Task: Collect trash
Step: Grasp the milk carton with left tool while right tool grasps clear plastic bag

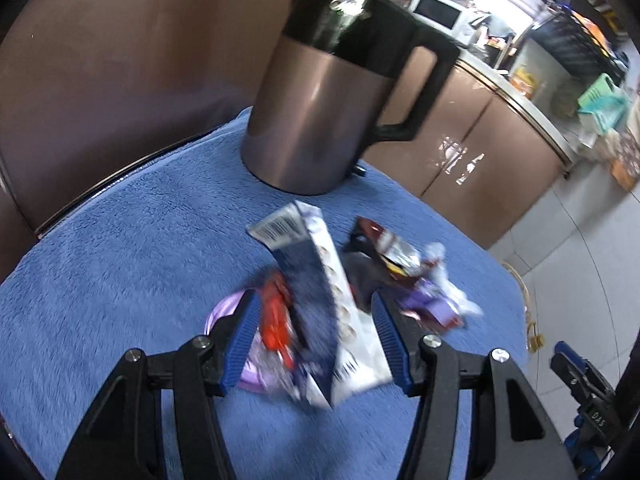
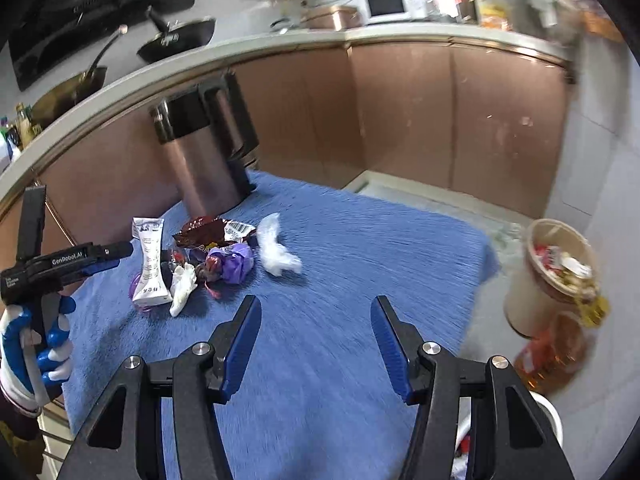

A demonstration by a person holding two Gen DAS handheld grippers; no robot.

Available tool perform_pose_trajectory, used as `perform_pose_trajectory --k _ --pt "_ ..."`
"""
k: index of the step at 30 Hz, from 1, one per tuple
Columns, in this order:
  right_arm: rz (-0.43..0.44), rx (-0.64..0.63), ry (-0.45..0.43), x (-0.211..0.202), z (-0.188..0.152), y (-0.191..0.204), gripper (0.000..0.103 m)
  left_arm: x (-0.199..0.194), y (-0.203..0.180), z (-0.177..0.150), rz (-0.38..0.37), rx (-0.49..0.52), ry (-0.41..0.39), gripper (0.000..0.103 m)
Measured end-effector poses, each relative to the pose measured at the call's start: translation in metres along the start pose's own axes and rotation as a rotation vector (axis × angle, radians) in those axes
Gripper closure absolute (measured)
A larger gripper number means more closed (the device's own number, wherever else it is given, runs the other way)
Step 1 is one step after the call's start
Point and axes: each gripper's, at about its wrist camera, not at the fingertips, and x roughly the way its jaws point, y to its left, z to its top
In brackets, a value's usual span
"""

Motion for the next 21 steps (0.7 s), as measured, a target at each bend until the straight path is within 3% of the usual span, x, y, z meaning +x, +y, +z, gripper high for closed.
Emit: perform_pose_trajectory --k 8,13,16,18,19,21 --pt "0.075 -0.026 0.097 0.094 0.036 0.014 0.049 0.041 0.017 0.021 -0.067 -0.066 0.048 0.047" --pt "0.099 -0.051 0.146 0.131 0.042 0.024 0.049 0.050 0.019 0.021 -0.120 -0.078 0.061 0.048" --pt "0.102 -0.062 0.174 0.146 0.042 0.028 0.049 0.053 0.021 0.023 -0.137 -0.091 0.059 0.050" --pt "0.094 -0.062 0.188 0.153 0.040 0.028 0.049 0.053 0.021 0.022 -0.138 -0.093 0.056 0.063" --pt "0.090 -0.059 0.195 0.156 0.040 0.028 0.050 0.053 0.021 0.022 -0.139 -0.093 0.058 0.064" --pt "0.086 -0.060 0.208 0.160 0.036 0.027 0.061 0.054 0.021 0.022 -0.139 -0.090 0.054 0.066"
